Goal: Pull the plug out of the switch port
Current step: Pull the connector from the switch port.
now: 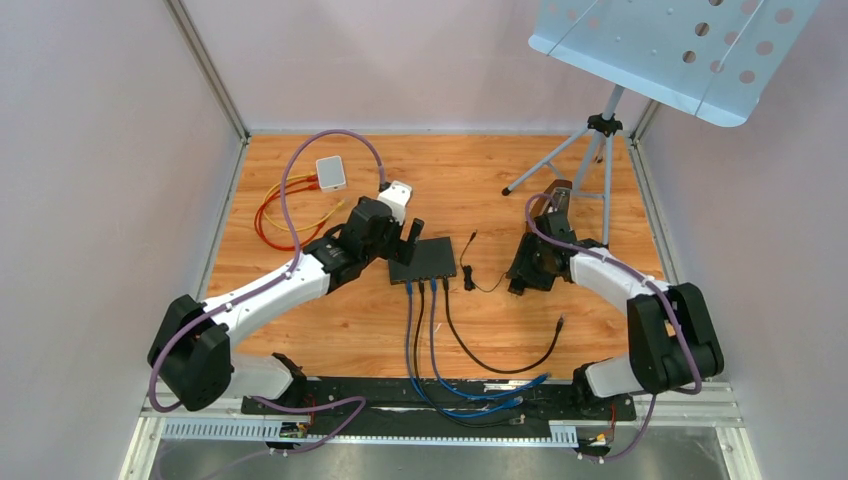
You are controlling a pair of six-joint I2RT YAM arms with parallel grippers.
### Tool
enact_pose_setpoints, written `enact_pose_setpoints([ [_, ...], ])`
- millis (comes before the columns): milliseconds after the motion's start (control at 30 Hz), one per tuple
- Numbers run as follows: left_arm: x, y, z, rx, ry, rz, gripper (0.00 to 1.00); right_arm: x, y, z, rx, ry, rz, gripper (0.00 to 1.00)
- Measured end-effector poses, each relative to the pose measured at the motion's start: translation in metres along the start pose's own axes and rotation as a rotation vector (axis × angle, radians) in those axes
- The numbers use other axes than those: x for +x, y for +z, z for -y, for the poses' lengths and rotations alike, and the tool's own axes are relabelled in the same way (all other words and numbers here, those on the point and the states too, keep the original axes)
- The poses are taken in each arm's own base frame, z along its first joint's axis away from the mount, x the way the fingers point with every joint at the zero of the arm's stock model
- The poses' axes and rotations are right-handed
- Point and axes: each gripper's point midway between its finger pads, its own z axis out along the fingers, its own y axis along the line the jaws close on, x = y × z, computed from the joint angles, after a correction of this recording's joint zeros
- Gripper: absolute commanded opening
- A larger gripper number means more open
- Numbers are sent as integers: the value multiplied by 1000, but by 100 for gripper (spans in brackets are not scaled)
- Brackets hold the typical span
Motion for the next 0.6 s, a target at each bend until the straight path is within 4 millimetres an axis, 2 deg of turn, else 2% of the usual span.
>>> enact_pose_setpoints([
  [100, 3, 1, -1, 3, -9, -6, 100, -13, 2, -6, -16, -36, 18, 53],
  [200, 8, 1, -3, 3, -14, -25, 100, -20, -9, -17, -66, -68, 47, 53],
  [267, 12, 3, -4, 3, -15, -40, 100, -24, -26, -29, -133, -82, 77, 53],
  [400, 30, 15, -5, 18, -17, -106, 100, -29, -67, -69, -357, -96, 138, 51],
  [500, 46, 29, 1, 51, -7, -180, 100, -21, -77, -96, -491, -92, 114, 47],
  [600, 45, 45, 9, 89, 30, -231, 100, 2, -64, -113, -551, -80, 12, 44],
])
